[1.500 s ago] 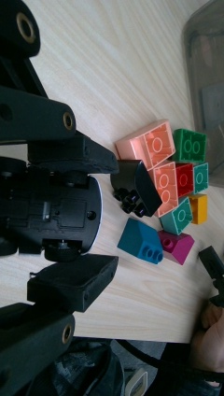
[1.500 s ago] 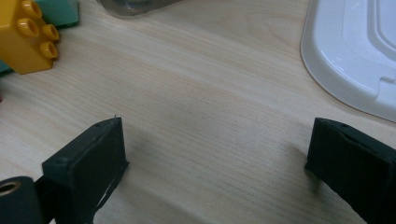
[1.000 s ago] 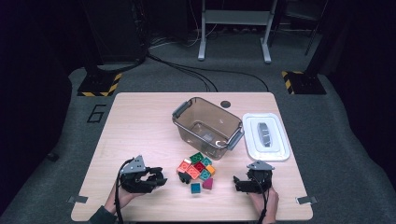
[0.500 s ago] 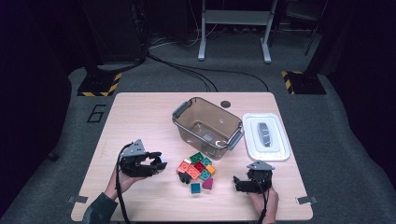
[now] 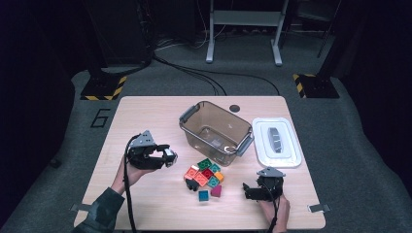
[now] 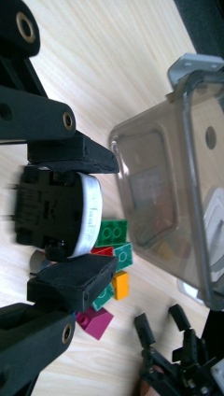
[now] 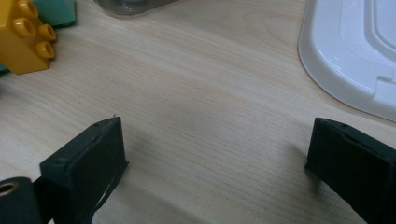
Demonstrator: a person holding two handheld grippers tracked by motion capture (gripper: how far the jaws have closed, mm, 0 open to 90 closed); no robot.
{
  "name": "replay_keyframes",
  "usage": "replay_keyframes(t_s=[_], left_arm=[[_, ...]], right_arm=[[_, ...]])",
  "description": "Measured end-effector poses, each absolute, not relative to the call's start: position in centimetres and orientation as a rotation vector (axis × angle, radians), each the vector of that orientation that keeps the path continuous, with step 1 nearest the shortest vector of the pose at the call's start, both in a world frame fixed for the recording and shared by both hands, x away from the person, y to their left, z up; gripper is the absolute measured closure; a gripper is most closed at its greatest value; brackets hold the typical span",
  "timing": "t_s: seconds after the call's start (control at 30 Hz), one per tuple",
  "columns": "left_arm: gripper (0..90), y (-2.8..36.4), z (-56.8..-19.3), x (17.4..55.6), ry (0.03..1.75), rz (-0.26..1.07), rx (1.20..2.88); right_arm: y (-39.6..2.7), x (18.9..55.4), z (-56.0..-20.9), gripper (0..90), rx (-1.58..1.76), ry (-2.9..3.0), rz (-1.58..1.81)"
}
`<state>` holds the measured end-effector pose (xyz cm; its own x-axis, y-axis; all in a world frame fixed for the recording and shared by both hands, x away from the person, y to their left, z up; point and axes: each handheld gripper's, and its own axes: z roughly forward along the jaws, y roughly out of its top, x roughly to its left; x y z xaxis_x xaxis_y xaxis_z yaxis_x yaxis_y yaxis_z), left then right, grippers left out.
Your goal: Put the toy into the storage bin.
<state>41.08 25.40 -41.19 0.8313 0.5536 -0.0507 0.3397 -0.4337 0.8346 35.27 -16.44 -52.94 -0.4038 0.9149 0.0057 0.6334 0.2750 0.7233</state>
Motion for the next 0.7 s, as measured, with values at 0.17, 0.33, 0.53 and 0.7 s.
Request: replay_keyframes(t_s=[0.17, 0.33, 0.53, 0.7], left_arm=[[49.1, 25.1, -40.2, 42.0, 0.656, 0.301, 2.070], [49.1, 24.9, -38.9, 43.0, 0.658, 0.321, 2.071], [49.1, 24.2, -37.2, 43.8, 0.650, 0.345, 2.073], [49.1, 23.5, -35.9, 44.7, 0.639, 0.363, 2.078]], right_arm=[[-16.4, 35.3, -52.9, 3.0, 1.396, 2.137, 0.919], [-16.4, 35.3, -52.9, 3.0, 1.396, 2.139, 0.921], [-16.5, 35.3, -52.9, 2.8, 1.394, 2.142, 0.920], [-16.4, 35.3, -52.9, 2.8, 1.397, 2.139, 0.920]])
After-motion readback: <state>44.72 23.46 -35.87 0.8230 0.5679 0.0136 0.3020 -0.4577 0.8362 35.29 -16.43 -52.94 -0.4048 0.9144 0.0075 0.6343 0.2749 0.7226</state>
